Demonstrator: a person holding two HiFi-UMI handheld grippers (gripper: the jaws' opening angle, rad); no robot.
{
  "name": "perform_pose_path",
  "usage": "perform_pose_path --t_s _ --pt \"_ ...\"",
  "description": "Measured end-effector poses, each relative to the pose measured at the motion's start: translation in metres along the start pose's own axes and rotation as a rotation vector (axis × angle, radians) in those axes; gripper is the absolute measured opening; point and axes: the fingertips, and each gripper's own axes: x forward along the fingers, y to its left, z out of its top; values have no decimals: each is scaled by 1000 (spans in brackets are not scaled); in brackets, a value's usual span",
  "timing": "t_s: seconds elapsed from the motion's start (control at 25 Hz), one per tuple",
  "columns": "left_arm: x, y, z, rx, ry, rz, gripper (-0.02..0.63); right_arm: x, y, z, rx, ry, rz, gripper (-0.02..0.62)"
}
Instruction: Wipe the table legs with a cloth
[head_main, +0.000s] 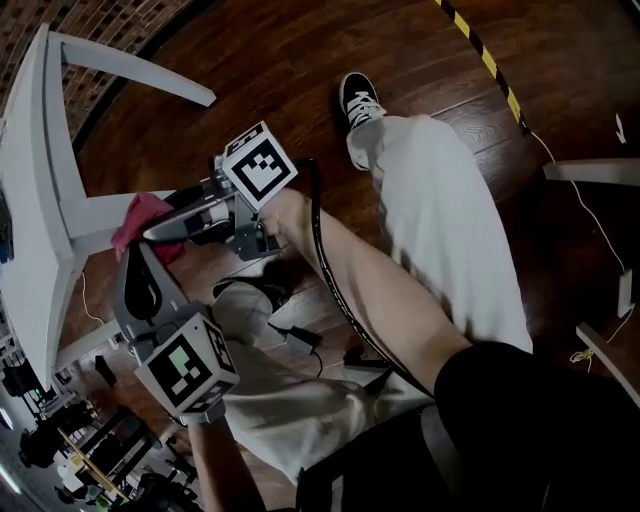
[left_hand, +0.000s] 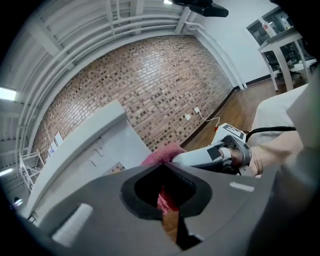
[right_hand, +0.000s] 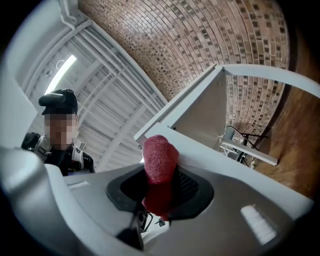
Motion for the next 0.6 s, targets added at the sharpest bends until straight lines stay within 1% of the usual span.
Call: perform_pose_path --t_s 0.08,0.12,0.28,0.4,0.48,0.6 --pt "4 -11 -15 -10 46 -13 2 -10 -6 -9 12 36 2 99" --pt "7 -17 -24 -17 79 -27 2 -16 -12 -15 24 60 -13 98" --pt "19 -37 -68 -46 242 -92 0 -39 -44 -45 117 130 -92 96" --pt "29 -49 -105 -67 379 -120 0 -55 -72 -72 197 175 -188 95" --pt "36 -54 -121 -76 426 -121 0 -63 -88 -83 243 158 -235 95" --pt "47 -63 -134 -62 457 -138 0 -76 -103 -91 286 97 -264 97"
